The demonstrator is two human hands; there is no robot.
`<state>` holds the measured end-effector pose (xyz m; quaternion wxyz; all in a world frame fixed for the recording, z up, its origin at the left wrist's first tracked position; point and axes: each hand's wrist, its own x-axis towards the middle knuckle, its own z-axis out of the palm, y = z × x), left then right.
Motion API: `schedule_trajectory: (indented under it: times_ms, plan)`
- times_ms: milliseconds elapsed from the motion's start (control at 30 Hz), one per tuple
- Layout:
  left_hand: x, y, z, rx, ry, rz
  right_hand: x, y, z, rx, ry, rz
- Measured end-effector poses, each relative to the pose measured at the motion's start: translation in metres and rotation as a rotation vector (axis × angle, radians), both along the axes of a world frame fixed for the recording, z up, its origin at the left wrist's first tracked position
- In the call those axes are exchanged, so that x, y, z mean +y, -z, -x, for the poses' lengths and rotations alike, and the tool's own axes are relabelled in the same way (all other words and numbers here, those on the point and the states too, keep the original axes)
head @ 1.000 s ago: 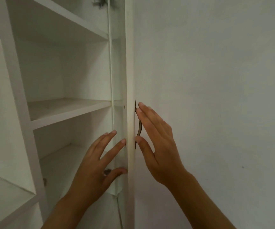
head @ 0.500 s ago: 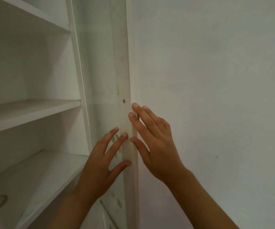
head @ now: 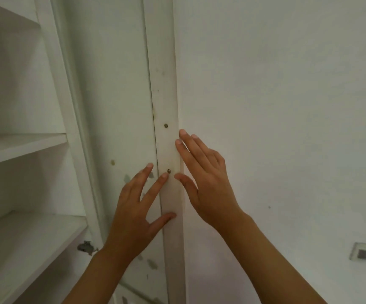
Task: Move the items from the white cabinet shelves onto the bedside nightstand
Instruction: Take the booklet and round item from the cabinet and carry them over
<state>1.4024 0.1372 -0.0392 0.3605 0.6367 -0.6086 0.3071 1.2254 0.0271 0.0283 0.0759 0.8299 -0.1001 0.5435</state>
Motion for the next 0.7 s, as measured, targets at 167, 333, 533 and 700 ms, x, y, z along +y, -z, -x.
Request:
schedule_trajectory:
  times_ms: [167,333,533,700]
  plan:
    - [-0.028,0.005,-0.003,-0.023,-0.026,0.028,-0.028,0.001,-0.003,0.045,0.021,-0.022]
    - [-0.051,0.01,-0.006,-0.027,-0.058,0.039,-0.054,0.002,-0.009,0.056,0.027,-0.007]
    - [-0.076,0.019,-0.013,-0.042,-0.158,0.018,-0.085,0.006,-0.024,0.04,0.008,-0.007]
    - [-0.091,0.028,-0.021,-0.061,-0.224,-0.019,-0.108,0.009,-0.039,0.06,-0.022,-0.03]
